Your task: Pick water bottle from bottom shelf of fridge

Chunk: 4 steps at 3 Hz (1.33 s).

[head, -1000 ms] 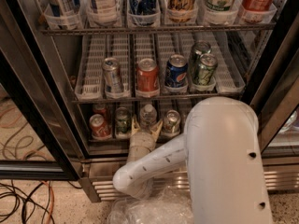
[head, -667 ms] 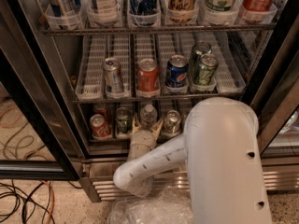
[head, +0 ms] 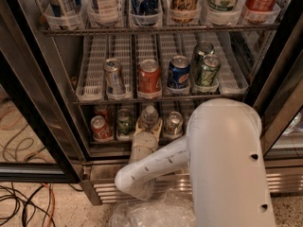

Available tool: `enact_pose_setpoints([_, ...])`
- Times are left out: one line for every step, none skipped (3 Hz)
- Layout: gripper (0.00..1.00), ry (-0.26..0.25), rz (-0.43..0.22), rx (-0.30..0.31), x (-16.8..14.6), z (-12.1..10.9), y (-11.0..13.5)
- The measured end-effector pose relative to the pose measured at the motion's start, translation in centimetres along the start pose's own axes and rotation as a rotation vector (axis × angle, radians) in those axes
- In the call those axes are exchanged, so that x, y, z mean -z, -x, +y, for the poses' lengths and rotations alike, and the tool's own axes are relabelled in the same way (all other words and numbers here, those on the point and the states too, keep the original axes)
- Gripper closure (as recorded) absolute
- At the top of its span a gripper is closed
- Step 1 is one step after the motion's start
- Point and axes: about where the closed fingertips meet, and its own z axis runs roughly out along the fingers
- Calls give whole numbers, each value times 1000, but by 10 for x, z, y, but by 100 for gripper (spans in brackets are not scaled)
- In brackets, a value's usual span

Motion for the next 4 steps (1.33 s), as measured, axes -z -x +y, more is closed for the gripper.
enact_pose_setpoints([95, 0, 0, 0, 0, 0, 0])
enact_pose_setpoints([100, 1, 21, 1, 3, -4, 3])
enact_pose_setpoints([100, -21, 5, -12, 12, -15, 22])
enact_pose_setpoints([100, -23, 0, -17, 15, -16, 27])
